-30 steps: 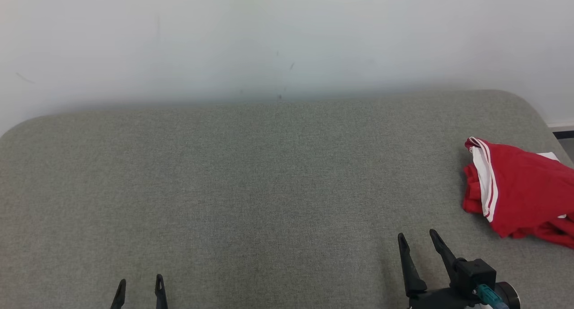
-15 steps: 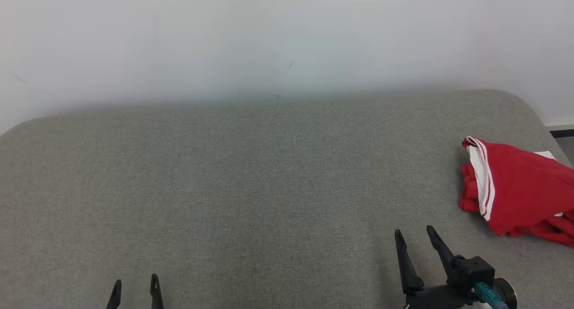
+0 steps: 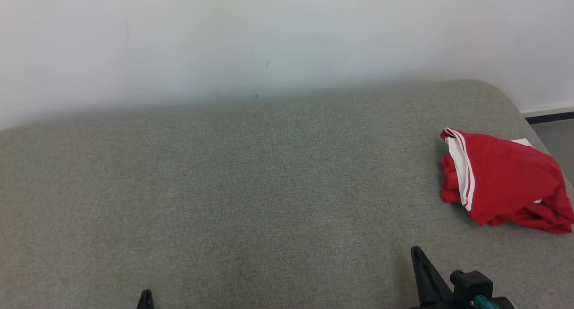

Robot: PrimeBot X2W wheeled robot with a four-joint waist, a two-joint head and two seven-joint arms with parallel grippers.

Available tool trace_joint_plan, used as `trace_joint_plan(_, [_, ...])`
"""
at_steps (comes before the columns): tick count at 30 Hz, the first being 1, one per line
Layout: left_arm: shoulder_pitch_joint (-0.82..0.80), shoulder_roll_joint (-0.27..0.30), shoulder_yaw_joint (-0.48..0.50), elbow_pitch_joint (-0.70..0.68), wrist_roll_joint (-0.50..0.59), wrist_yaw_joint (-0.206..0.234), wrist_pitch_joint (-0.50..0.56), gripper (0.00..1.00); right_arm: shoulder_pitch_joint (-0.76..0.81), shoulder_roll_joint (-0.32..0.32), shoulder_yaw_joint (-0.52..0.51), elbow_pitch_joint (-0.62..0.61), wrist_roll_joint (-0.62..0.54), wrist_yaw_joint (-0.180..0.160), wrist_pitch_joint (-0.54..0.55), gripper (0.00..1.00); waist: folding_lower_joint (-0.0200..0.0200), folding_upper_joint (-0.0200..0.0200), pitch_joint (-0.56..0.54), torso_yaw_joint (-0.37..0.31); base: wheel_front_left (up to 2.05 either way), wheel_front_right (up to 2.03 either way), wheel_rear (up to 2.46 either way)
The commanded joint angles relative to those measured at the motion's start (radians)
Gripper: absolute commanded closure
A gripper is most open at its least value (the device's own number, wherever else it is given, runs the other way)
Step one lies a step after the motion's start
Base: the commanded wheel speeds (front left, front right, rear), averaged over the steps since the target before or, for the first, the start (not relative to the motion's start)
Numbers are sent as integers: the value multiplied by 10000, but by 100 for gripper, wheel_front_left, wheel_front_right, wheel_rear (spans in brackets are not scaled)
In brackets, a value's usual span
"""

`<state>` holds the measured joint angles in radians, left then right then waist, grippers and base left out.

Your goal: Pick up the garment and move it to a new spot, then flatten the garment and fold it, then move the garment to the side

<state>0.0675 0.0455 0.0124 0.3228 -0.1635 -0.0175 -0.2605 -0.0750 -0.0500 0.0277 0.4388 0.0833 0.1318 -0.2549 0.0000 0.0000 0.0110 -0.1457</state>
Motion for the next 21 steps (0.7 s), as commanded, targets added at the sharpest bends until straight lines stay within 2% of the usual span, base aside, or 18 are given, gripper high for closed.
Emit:
trace_joint_plan(1, [-53,-1,53,61,-200,-17,86,100,-10,2,-51,36,213,0,78,100,0,0,-1,12,0,0,0])
trace_joint_plan(21, [-484,15,276,-177,-3737,-293,973,100,-97,1,-377,-487,3940,-3,958,100,0,0,-13,234,0,0,0])
